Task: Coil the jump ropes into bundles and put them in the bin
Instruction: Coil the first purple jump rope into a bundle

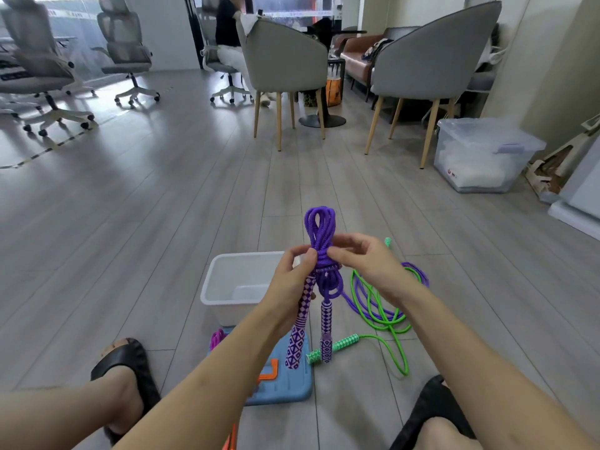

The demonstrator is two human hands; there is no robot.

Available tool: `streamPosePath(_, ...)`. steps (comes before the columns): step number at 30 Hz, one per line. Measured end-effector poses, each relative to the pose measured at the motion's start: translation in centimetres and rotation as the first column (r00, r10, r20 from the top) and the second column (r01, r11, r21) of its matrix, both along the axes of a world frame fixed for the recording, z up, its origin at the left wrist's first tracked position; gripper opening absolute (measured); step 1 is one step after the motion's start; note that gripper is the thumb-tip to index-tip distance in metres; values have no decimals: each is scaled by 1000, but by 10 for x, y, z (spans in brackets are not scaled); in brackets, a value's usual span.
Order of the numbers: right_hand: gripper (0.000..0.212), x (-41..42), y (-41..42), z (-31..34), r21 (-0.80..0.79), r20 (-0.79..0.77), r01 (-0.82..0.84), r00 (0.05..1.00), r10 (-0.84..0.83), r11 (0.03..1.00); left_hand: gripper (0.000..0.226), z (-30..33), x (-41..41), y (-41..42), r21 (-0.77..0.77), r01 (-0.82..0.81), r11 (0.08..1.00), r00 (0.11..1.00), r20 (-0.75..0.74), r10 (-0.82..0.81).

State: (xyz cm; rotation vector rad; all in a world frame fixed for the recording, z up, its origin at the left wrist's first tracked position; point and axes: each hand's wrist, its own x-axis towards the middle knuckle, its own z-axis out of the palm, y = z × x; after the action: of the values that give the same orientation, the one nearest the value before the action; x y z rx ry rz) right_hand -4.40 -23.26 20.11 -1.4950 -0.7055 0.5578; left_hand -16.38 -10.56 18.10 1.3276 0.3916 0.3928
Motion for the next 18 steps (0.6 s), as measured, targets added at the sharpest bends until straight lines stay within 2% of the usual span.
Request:
streamPosePath(2,29,-11,8,-10,-17,-28,-60,998,59,998,27,1,-9,5,-35,2,999,1000,19,-2)
streamPosePath(6,26,-28,24,-21,-14,-28,-39,999,39,999,28,-3,-27,10,-108,5,994,997,81,4)
streamPosePath(9,32,-36,33,-33,-6,-40,-14,999,14,1000,29,-16,-41,22,-42,9,999,999,41,-7)
streamPosePath(12,22,-46,39,-44,-49,-64,-9,998,6,999,26,-32,-56,39,110,8,994,999,-52,-2)
streamPosePath(15,19,-58,44,-57,-121,-106,-74,992,61,990,23,-58,-72,62,278,-64,958,981,-158,112)
streamPosePath(18,19,-69,49,-69,-195,-174,-130,980,96,972,21,-94,-92,91,576,-62,815,936,-251,248)
